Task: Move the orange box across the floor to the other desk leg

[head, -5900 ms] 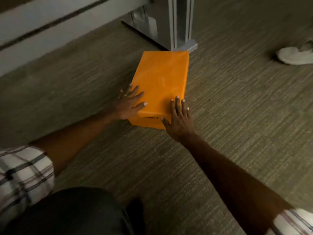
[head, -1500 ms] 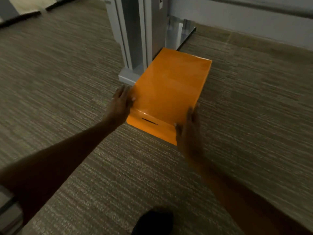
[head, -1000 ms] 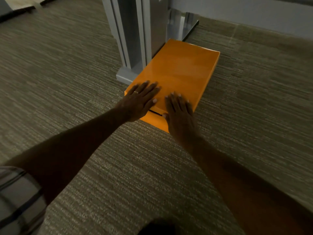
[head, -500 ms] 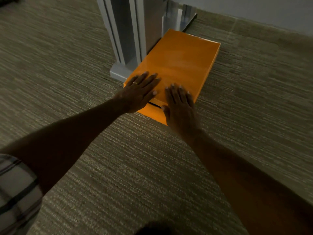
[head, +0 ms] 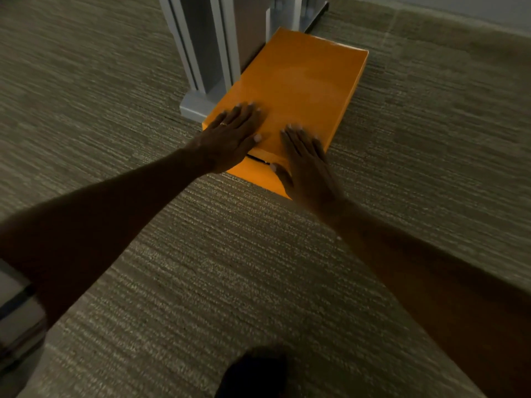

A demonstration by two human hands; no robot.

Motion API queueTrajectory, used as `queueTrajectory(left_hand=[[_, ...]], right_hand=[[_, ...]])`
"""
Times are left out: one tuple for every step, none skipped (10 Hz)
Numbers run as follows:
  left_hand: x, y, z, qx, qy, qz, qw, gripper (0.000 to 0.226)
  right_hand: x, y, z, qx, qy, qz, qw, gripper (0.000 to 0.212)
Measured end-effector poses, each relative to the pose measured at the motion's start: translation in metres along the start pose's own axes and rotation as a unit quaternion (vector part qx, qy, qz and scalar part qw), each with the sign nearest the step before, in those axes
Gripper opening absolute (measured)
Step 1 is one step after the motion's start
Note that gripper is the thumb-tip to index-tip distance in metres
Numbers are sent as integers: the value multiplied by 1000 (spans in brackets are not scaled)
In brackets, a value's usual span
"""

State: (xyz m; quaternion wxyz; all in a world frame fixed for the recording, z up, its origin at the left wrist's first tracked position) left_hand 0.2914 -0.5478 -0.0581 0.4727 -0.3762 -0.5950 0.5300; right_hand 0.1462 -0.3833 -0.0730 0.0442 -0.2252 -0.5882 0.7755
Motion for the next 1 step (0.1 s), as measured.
queueTrajectory(left_hand=[[19,-1,-7,38,-2,-5,999,65]], right_hand=[[10,-12,-24,19,-4,3,1000,65]])
Point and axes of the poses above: each hand's wrist, its own z-axis towards the middle knuckle, its own y-axis out of the palm, x = y × z, the point moved 2 cm from there along z, towards the middle knuckle, and after that the axes turned 15 degrees about y, right-handed, at the moved point
